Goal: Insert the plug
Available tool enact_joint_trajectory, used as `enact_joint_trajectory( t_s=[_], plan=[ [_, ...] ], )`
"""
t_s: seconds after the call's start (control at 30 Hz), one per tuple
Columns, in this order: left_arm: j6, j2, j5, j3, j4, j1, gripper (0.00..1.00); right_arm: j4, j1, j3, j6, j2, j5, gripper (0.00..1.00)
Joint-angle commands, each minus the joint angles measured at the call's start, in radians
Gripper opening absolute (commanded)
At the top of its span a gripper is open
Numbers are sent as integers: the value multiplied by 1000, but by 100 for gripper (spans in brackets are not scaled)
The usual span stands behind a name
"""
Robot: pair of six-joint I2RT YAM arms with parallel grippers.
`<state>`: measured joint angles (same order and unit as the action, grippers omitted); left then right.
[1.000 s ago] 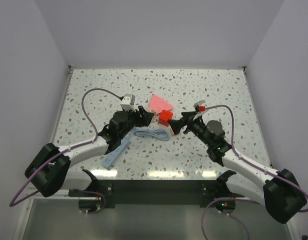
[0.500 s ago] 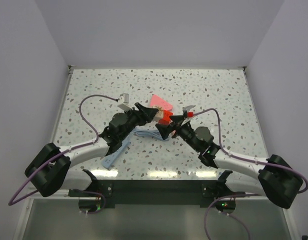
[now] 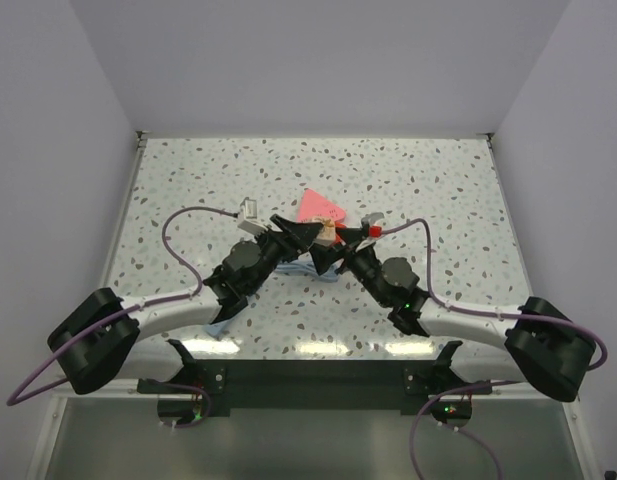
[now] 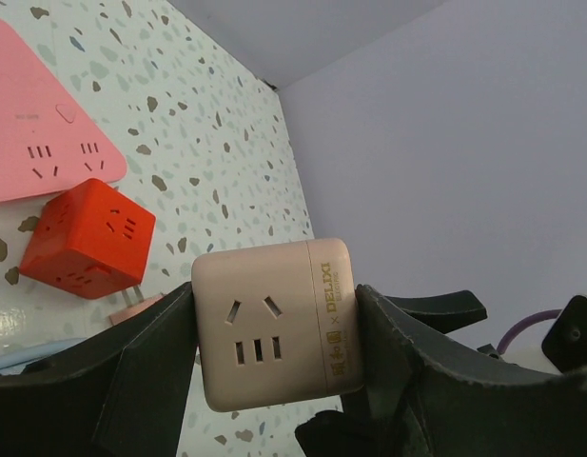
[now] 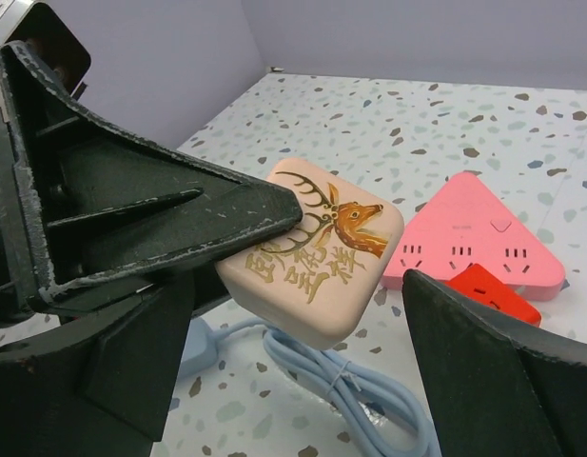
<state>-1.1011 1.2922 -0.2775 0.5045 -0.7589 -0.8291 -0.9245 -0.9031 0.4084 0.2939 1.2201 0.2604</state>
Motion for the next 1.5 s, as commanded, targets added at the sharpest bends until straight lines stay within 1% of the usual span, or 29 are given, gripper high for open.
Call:
enact_joint_trajectory(
  t_s=[0.0, 0.2, 0.3, 0.33, 0.43, 0.47, 0.53, 0.57, 0.6, 0.63, 0.67, 0.7, 0.73, 0.8, 0.83, 0.9, 0.93, 1.0, 1.03, 1.13, 1.23, 1.27, 1.33, 1.37, 1.43, 1.47],
  plan=[
    [-49, -27, -42, -9, -126, -24, 0, -94, -8, 41, -16, 27, 69, 92],
    [-104, -19, -40, -35, -184, -61, 0, -158, -13, 36, -6, 73, 108, 85],
    [-109, -16, -40, -41, -203, -79, 0, -191, -17, 32, -2, 93, 123, 75],
    [-109, -21, -42, -43, -203, -88, 0, -204, -16, 30, -4, 96, 126, 67],
    [-105, -19, -42, -44, -203, -100, 0, -200, -17, 27, -12, 94, 154, 53],
    [-103, -19, -40, -46, -204, -102, 0, -189, -19, 33, -13, 90, 161, 36],
    [-89, -14, -28, -43, -209, -105, 0, -136, -17, 43, -4, 84, 198, 17],
    [-86, -13, -22, -40, -209, -105, 0, -119, -19, 47, -1, 79, 212, 10],
    [-73, -14, -17, -40, -211, -105, 0, -102, -19, 55, 2, 76, 249, 0],
    [-65, -17, -14, -41, -211, -105, 0, -79, -19, 59, 13, 70, 270, 0],
    [-57, -21, -11, -43, -211, -105, 6, -33, -17, 66, 13, 65, 296, 0],
    [-34, -34, -12, -44, -206, -104, 15, -19, -17, 66, 8, 53, 313, 0],
    [-23, -45, -28, -52, -200, -102, 38, -8, -19, 61, 7, 44, 342, 0],
    [1, -86, -43, -63, -177, -99, 65, 6, -17, 47, -7, 16, 364, 0],
    [12, -102, -49, -66, -168, -88, 81, 18, -14, 49, -16, 7, 379, 0],
    [32, -146, -54, -64, -114, -74, 91, 52, -11, 49, -21, -11, 379, 0],
    [38, -159, -57, -67, -100, -55, 99, 62, -8, 50, -18, -27, 379, 0],
    [52, -185, -49, -66, -57, -33, 100, 105, -3, 63, -12, -39, 396, 0],
    [52, -189, -34, -70, -42, -4, 100, 122, -2, 67, -4, -50, 408, 0],
    [56, -205, 1, -96, -31, 56, 100, 163, 1, 78, 4, -56, 448, 0],
    [130, -199, -14, -97, -26, 84, 100, 191, 0, 96, 14, -53, 502, 0],
    [194, -194, -17, -92, -29, 87, 100, 196, 0, 105, 13, -45, 535, 0],
    [263, -169, -20, -66, -25, 90, 100, 208, 1, 115, 10, -37, 565, 0],
    [341, -159, -17, -58, -28, 90, 100, 213, 0, 124, 7, -33, 583, 0],
    [407, -119, 12, -28, -25, 100, 100, 223, 1, 132, 2, -25, 618, 0],
    [465, -104, 26, -18, -25, 107, 100, 227, 0, 138, 2, -21, 623, 0]
  ],
)
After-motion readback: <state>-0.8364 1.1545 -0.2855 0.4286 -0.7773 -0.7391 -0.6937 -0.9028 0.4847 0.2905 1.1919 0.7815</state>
